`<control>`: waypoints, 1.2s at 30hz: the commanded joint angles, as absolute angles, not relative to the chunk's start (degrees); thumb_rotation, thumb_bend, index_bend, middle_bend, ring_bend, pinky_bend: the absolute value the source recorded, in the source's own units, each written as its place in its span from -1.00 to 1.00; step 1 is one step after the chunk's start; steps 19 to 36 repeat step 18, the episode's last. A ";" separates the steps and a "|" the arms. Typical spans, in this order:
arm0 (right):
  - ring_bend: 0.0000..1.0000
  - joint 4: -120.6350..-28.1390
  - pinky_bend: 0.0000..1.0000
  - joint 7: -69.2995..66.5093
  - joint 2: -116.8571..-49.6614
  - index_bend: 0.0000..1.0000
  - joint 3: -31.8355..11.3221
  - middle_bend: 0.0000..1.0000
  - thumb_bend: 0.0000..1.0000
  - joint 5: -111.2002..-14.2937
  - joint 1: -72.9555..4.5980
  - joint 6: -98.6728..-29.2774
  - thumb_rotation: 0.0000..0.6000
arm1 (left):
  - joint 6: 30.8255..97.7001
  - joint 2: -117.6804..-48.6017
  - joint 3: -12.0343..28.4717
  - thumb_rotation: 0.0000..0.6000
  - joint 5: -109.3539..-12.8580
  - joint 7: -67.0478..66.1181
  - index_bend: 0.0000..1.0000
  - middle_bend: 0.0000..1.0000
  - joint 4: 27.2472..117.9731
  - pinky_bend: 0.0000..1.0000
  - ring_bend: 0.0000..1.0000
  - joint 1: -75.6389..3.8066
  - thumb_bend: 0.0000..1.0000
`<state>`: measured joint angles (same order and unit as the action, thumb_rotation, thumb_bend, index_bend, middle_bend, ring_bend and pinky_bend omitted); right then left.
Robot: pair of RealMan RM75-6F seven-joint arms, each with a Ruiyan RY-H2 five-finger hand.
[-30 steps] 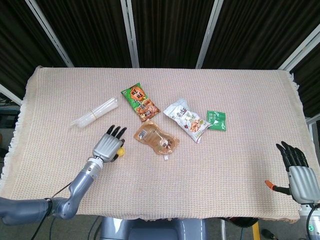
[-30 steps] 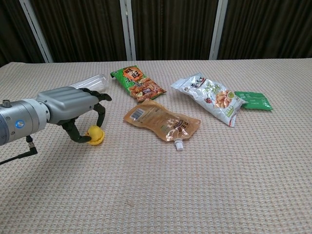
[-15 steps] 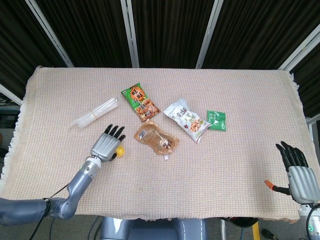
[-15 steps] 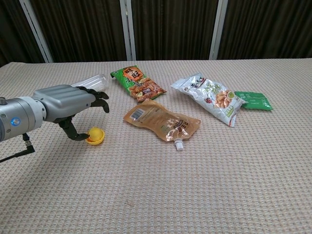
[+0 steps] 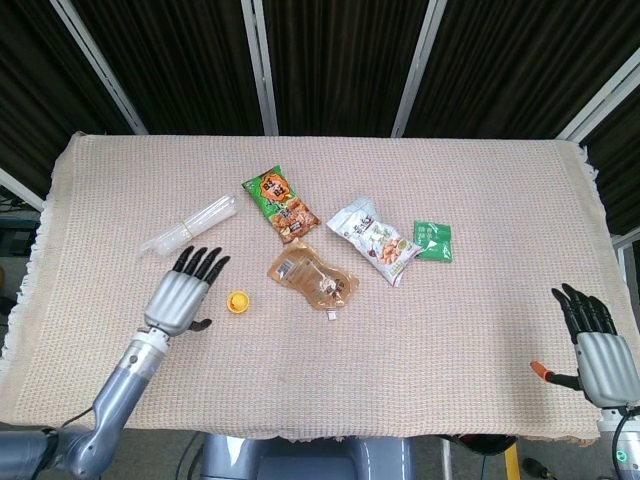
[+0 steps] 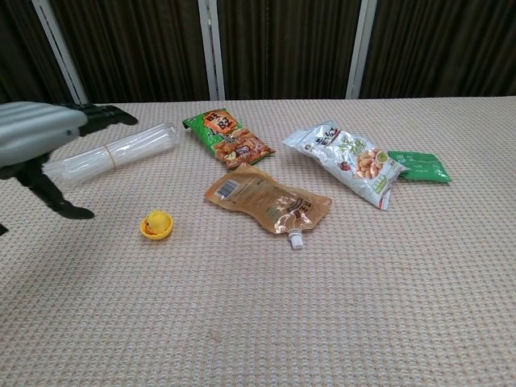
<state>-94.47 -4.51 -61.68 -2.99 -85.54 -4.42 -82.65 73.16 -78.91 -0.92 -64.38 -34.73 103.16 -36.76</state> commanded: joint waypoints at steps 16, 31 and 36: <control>-1.00 -94.17 -1.00 -1.81 -62.63 -0.95 -3.00 -1.00 -0.98 -86.30 -4.15 -84.02 1.00 | 98.31 -64.64 -13.35 1.00 -86.12 -14.90 -1.00 -1.00 99.60 -1.00 -1.00 -12.59 -0.92; -1.00 -94.15 -1.00 -1.67 -62.62 -0.95 -2.94 -1.00 -0.98 -86.54 -4.04 -84.30 1.00 | 98.90 -64.95 -13.23 1.00 -86.50 -13.07 -1.00 -1.00 97.87 -1.00 -1.00 -11.33 -0.92; -1.00 -94.15 -1.00 -1.67 -62.62 -0.95 -2.94 -1.00 -0.98 -86.54 -4.04 -84.30 1.00 | 98.90 -64.95 -13.23 1.00 -86.50 -13.07 -1.00 -1.00 97.87 -1.00 -1.00 -11.33 -0.92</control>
